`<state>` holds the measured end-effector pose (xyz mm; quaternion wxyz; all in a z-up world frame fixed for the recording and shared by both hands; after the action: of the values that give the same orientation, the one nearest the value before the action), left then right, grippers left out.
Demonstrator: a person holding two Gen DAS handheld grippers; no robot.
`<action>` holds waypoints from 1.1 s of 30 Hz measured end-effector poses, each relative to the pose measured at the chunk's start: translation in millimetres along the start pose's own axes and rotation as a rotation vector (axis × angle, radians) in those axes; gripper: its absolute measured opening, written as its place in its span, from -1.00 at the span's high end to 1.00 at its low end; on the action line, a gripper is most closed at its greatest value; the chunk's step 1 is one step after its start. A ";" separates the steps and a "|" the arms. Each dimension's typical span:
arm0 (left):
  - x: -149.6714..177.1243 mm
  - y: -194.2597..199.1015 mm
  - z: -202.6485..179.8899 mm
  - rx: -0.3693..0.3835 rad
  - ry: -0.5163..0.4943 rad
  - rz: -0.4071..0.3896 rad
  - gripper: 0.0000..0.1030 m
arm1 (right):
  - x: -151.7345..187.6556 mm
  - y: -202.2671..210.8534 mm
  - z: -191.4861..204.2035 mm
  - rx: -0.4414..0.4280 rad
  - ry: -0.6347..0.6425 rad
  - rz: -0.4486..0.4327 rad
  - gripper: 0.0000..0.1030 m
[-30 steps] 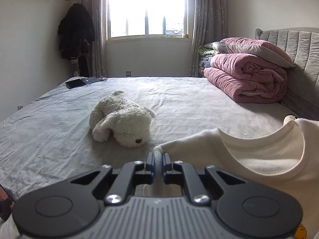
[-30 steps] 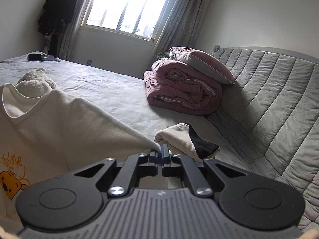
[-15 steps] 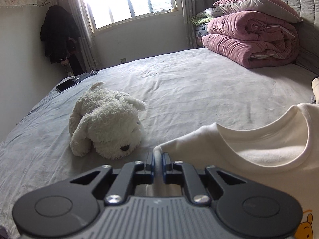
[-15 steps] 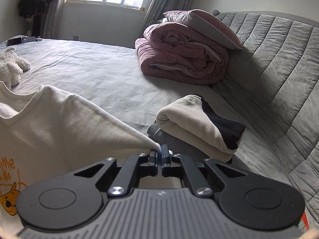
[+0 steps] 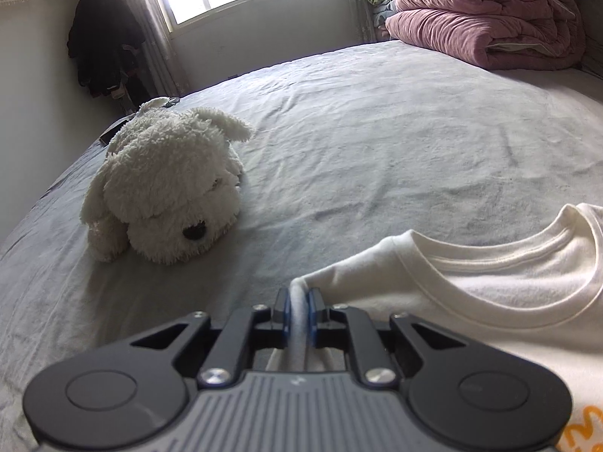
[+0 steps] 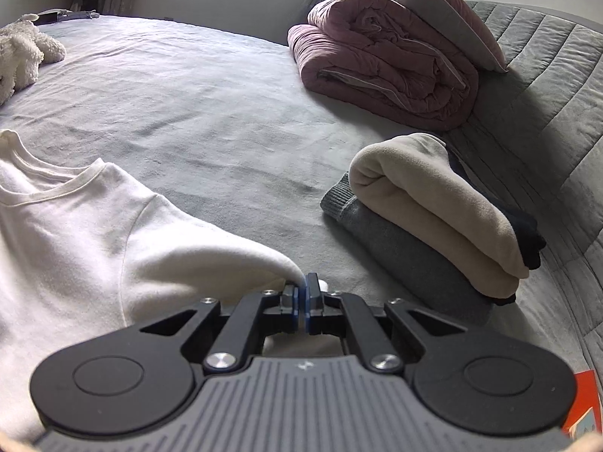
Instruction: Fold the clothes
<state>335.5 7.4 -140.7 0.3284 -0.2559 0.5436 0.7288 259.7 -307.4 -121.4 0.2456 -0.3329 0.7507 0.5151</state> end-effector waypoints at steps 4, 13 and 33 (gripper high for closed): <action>-3.4 5.5 -0.1 -0.018 -0.026 -0.004 0.55 | 1.2 0.1 4.3 -0.010 0.006 0.010 0.82; 3.6 41.5 8.4 0.012 0.022 0.052 0.03 | -6.7 31.3 6.1 -0.056 -0.035 0.030 0.09; 70.1 140.2 40.3 0.074 0.079 0.136 -0.17 | 12.5 121.8 19.3 -0.194 -0.171 0.070 0.01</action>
<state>182.9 33.0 -93.2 0.2657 -0.2347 0.5988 0.7182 160.3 -262.3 -62.8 0.2570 -0.2838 0.6848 0.6200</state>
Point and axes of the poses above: each gripper's, at about its wrist camera, not at the fingertips, and y roughly against the way its jaws point, z to its left, x to its underside, the point moved 9 cm from there along -y, roughly the way its jaws point, and after that the axes turned 1 degree about y, right-handed, at the moved point
